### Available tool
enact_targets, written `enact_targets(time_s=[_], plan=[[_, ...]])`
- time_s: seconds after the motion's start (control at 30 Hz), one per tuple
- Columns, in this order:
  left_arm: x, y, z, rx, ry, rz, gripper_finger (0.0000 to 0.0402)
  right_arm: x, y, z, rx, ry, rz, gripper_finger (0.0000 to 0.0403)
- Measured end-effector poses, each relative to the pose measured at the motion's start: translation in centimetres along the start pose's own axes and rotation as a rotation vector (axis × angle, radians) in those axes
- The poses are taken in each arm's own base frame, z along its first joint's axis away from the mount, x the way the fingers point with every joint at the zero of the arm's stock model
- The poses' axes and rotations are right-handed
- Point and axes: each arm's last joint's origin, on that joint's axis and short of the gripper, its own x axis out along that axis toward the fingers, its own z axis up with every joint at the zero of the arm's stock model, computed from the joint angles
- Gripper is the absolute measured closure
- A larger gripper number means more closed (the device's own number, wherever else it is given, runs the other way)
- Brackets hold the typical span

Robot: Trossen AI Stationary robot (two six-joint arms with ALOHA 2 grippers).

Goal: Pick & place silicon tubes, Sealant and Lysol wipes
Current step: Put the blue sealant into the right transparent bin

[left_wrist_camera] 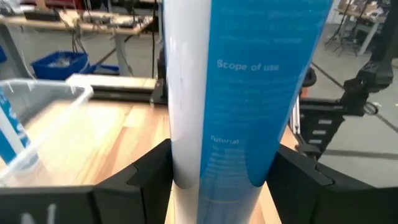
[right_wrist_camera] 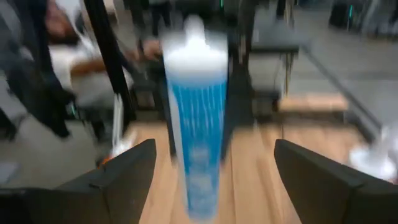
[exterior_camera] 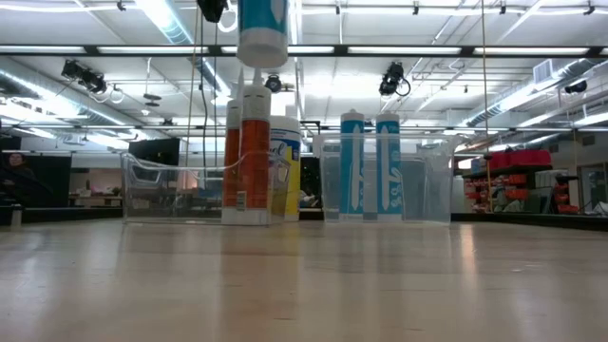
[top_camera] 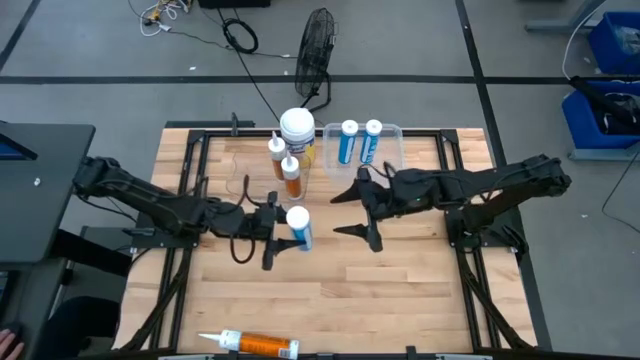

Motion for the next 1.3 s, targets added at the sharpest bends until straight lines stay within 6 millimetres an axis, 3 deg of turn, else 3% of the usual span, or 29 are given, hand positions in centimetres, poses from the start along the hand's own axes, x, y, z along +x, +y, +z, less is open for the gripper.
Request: enact_targets(time_s=[0.2, 0.33, 0.47, 0.63, 1.07, 1.3], plan=[[0.4, 0.0, -0.4, 0.0, 0.02, 0.006, 0.0181, 0.4, 0.1, 0.6, -0.045, -0.074, 0.001, 0.0039], [0.6, 0.1, -0.5, 0.001, 0.022, 0.012, 0.0181, 1.8, 0.1, 0.3, -0.067, -0.091, 0.001, 0.0008], [0.9, 0.2, -0.7, 0.003, 0.033, 0.012, 0.0181, 3.5, 0.2, -0.2, -0.091, -0.113, 0.003, 0.0018], [1.1, 0.2, -0.9, 0.003, 0.039, 0.013, 0.0181, 4.0, 0.0, -0.2, -0.091, -0.135, -0.003, 0.0026], [1.3, 0.4, -1.0, 0.009, 0.042, 0.021, 0.0181, 6.4, -0.4, -0.8, -0.055, -0.182, 0.059, 0.0006], [1.3, 0.3, -1.0, 0.007, 0.038, 0.02, 0.0181, 6.6, -0.9, -0.8, -0.037, -0.185, 0.047, 0.0036]])
